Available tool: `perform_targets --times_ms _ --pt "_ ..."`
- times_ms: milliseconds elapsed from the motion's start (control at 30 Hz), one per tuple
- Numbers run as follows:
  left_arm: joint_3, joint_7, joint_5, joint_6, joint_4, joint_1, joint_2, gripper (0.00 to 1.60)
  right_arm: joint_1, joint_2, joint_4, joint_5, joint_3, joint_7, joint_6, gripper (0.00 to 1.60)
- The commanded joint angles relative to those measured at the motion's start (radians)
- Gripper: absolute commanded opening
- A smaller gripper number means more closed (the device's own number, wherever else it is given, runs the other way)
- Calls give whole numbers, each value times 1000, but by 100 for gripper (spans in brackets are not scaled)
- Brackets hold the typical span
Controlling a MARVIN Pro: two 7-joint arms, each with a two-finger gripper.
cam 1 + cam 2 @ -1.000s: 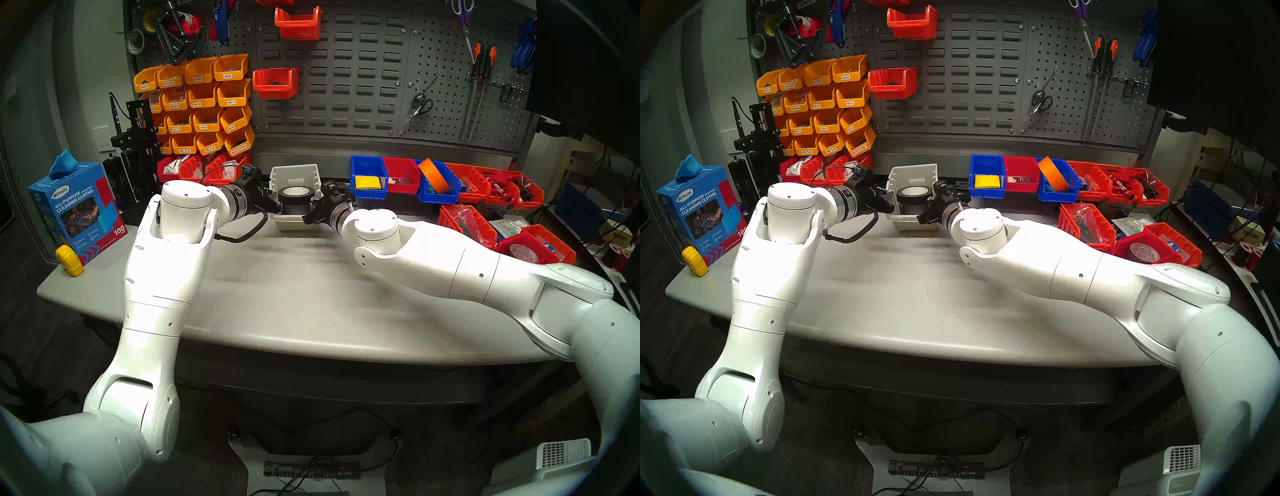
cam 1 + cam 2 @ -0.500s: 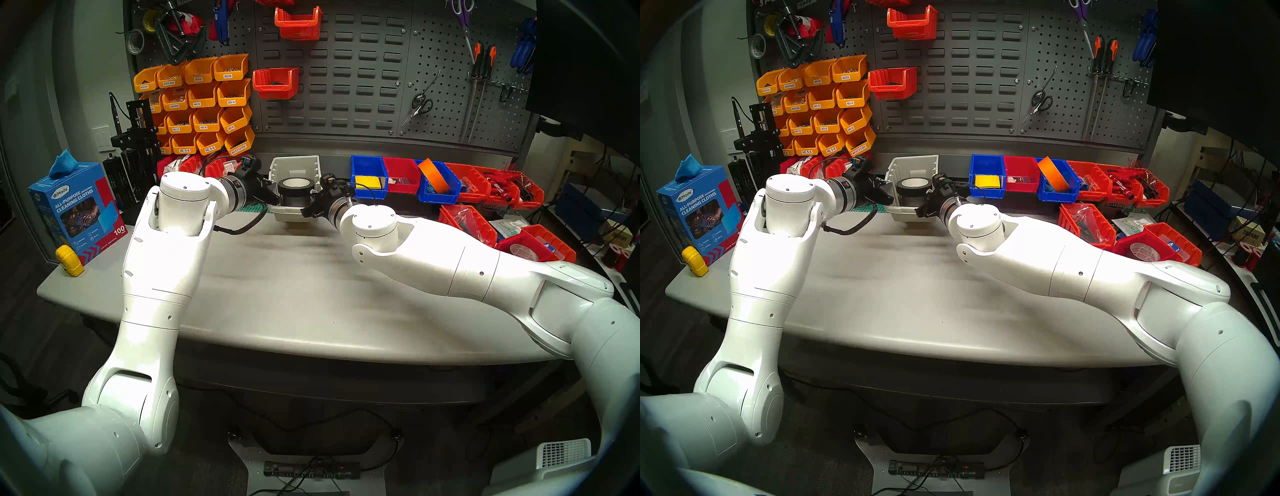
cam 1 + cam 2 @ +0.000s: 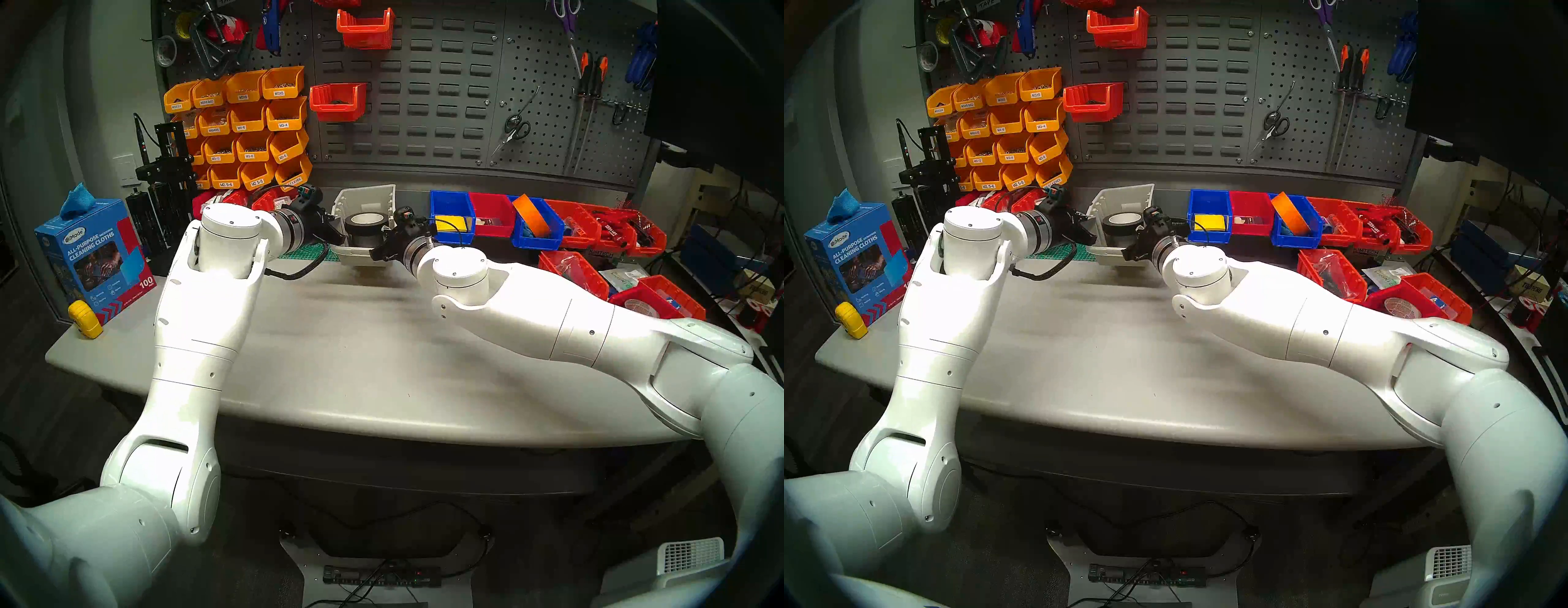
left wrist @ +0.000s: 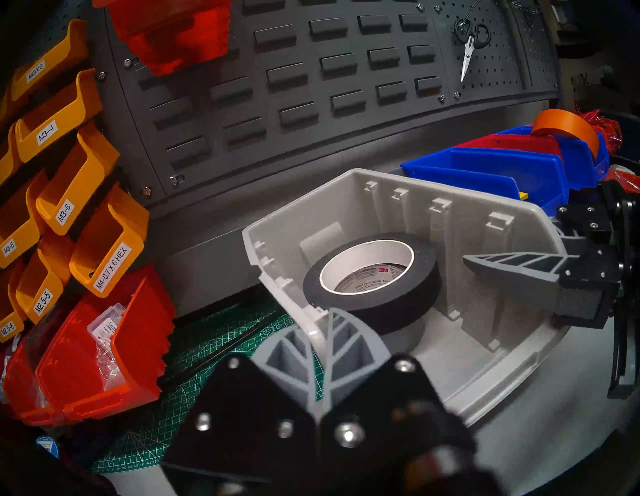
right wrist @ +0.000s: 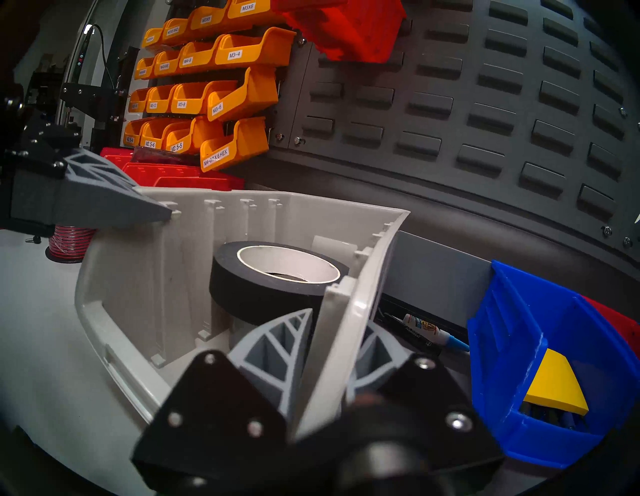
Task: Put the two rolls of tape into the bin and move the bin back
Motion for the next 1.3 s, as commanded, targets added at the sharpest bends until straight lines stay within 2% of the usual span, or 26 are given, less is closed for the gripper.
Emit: perform_targets --times_ms 0,467,1267 --pt "-12 26 12 -51 33 -100 0 0 0 -5 -35 -2 2 4 -12 0" --pt "-6 27 34 -89 66 -127 3 0 6 -14 -4 -6 2 21 -27 0" --pt "-24 50 44 -96 76 -136 -31 0 46 -9 30 -21 -2 84 -28 0"
